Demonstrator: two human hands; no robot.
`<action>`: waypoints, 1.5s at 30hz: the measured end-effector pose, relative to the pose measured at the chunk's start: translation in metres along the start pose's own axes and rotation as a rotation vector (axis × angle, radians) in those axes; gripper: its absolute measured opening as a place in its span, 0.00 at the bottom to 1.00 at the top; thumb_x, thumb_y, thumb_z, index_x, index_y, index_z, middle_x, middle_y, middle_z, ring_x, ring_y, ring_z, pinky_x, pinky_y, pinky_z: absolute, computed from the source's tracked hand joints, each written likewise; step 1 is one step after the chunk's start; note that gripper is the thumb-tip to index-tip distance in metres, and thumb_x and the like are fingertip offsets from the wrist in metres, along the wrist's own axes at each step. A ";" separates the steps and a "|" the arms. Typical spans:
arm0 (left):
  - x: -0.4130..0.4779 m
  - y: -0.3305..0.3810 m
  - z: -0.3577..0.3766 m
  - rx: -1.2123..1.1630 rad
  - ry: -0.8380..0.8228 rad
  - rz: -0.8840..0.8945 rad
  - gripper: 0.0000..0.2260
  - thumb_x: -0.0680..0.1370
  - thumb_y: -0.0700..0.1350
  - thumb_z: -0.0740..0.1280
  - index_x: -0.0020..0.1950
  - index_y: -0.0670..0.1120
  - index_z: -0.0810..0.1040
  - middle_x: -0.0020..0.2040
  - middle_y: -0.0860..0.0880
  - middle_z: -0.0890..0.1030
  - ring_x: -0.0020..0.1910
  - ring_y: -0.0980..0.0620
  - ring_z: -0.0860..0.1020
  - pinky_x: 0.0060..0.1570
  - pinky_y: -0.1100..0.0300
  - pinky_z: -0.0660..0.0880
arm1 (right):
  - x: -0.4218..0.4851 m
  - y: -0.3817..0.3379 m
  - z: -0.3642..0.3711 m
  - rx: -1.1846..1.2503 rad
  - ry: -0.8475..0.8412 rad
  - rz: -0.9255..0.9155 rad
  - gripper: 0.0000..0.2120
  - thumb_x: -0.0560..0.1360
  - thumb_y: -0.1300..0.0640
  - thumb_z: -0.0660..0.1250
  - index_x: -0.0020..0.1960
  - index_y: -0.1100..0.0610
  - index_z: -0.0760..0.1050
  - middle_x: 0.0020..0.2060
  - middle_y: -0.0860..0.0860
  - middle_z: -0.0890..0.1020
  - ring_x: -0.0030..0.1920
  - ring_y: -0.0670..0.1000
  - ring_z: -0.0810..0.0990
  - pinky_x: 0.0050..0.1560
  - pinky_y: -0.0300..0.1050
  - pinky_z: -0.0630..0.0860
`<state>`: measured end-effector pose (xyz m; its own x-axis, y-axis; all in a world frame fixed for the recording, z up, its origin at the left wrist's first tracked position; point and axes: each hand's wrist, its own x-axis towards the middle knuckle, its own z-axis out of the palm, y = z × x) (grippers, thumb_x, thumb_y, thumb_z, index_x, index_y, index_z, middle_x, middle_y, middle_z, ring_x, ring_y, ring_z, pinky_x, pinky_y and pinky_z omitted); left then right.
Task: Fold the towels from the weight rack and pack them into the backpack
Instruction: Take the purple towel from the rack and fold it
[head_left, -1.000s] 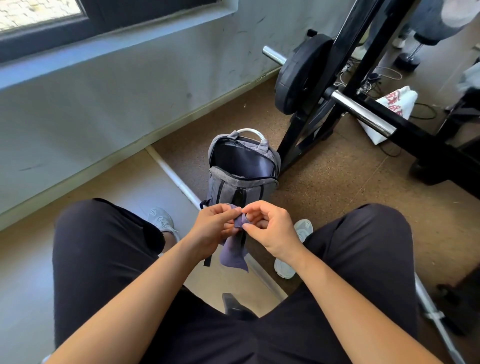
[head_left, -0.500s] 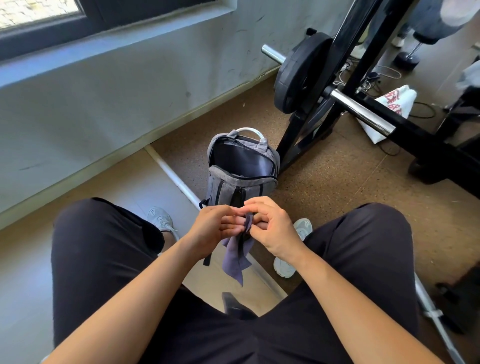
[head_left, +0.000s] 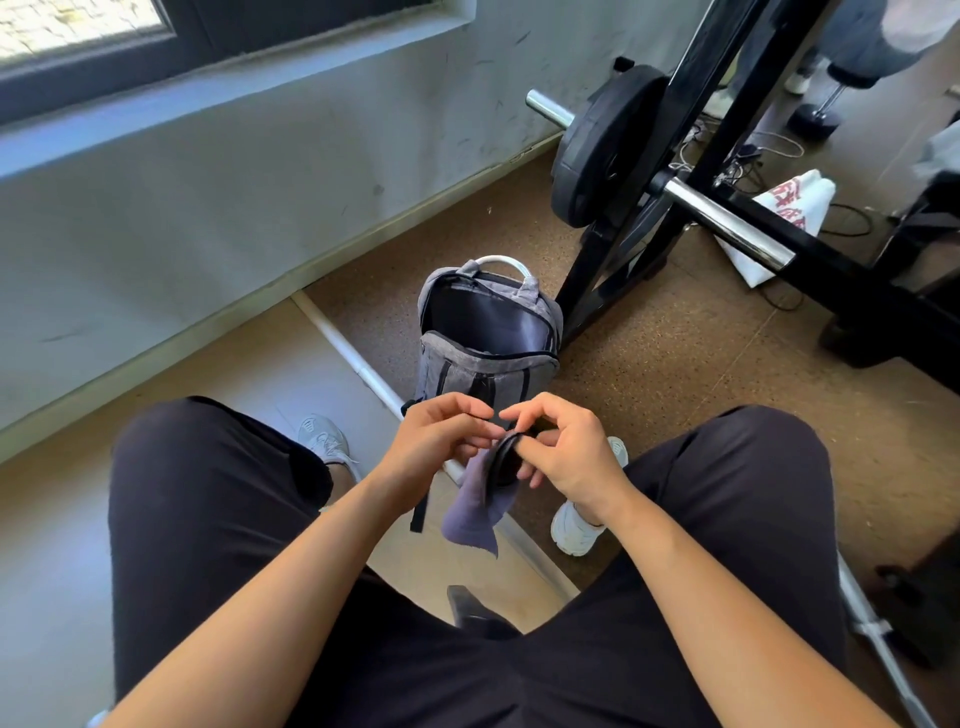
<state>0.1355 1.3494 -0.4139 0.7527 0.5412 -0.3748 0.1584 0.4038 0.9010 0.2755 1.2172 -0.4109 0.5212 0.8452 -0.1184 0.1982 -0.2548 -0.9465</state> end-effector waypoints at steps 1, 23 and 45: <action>0.001 -0.004 0.000 0.081 0.027 0.060 0.06 0.71 0.35 0.70 0.47 0.41 0.81 0.39 0.45 0.84 0.34 0.55 0.79 0.35 0.67 0.74 | 0.001 -0.002 0.000 0.044 0.020 0.027 0.06 0.74 0.72 0.68 0.46 0.64 0.73 0.47 0.54 0.86 0.28 0.57 0.82 0.25 0.45 0.77; 0.014 -0.038 0.003 0.855 0.121 0.614 0.09 0.74 0.34 0.70 0.46 0.47 0.85 0.46 0.53 0.85 0.44 0.54 0.82 0.44 0.56 0.79 | 0.004 -0.014 -0.025 0.052 0.270 -0.095 0.05 0.76 0.66 0.71 0.50 0.60 0.81 0.31 0.51 0.83 0.30 0.51 0.82 0.31 0.43 0.78; 0.033 -0.057 -0.002 1.141 0.004 0.452 0.17 0.81 0.54 0.61 0.40 0.45 0.81 0.46 0.53 0.75 0.42 0.53 0.74 0.41 0.55 0.71 | 0.007 -0.019 -0.032 0.138 0.370 -0.147 0.02 0.76 0.68 0.69 0.48 0.62 0.79 0.33 0.52 0.82 0.32 0.48 0.80 0.34 0.41 0.76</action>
<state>0.1501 1.3458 -0.4783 0.8833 0.4682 0.0218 0.3541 -0.6970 0.6236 0.3024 1.2131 -0.3838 0.7638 0.6356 0.1129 0.1926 -0.0575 -0.9796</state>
